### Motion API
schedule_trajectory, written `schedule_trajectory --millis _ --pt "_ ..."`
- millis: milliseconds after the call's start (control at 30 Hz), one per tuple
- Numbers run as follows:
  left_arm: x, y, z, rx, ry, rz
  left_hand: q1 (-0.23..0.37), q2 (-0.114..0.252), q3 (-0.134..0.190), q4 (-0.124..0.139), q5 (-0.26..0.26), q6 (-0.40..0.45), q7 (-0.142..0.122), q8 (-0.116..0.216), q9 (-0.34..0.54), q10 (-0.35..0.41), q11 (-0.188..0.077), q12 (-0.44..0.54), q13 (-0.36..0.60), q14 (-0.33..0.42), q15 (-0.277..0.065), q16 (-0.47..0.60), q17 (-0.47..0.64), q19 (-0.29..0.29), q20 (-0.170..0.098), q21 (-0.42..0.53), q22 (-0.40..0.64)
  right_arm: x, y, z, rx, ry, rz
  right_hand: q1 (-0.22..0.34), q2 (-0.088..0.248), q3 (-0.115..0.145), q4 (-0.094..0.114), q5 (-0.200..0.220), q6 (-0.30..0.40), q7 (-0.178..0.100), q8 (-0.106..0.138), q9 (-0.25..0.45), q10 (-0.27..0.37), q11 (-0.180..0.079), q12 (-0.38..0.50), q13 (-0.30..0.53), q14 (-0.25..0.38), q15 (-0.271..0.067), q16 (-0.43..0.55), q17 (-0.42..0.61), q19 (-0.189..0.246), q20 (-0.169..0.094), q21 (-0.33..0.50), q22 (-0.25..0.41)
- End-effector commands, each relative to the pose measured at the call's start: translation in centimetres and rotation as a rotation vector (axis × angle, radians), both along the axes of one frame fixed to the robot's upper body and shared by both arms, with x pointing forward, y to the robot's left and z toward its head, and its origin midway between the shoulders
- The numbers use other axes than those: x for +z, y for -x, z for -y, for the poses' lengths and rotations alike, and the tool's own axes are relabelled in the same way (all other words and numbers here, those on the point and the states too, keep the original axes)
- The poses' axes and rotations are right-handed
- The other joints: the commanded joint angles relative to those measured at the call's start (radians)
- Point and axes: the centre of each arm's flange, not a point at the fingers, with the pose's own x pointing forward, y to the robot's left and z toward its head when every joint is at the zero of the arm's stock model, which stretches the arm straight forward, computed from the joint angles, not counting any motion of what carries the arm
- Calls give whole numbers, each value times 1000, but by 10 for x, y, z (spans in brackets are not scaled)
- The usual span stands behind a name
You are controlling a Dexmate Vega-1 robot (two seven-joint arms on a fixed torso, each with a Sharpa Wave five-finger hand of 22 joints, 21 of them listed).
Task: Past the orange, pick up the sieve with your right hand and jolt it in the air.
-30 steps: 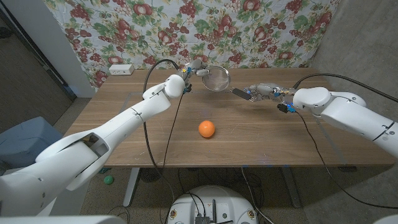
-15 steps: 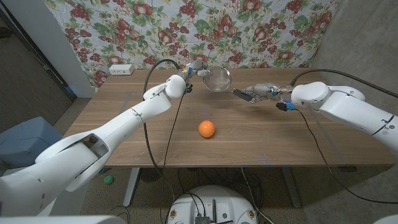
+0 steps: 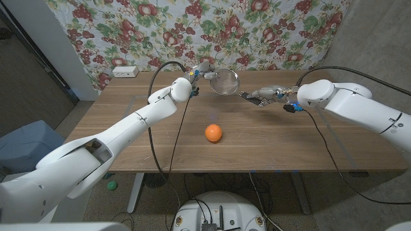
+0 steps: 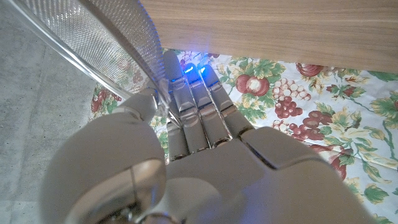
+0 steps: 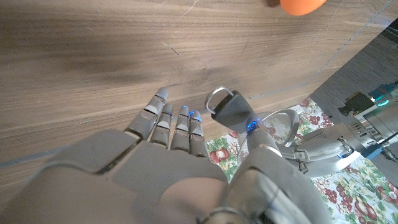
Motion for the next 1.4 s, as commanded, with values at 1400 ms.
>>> schedule_trajectory --millis 1400 --pt "-1 0 7 24 -6 -36 23 28 20 17 6 15 4 19 42 150 -127 -4 10 10 -124 -5 8 -8 -10 25 -2 8 1 -26 53 125 -15 4 -85 -63 46 -40 -29 -3 2 5 -5 -2 4 9 100 -7 43 31 77 29 15 12"
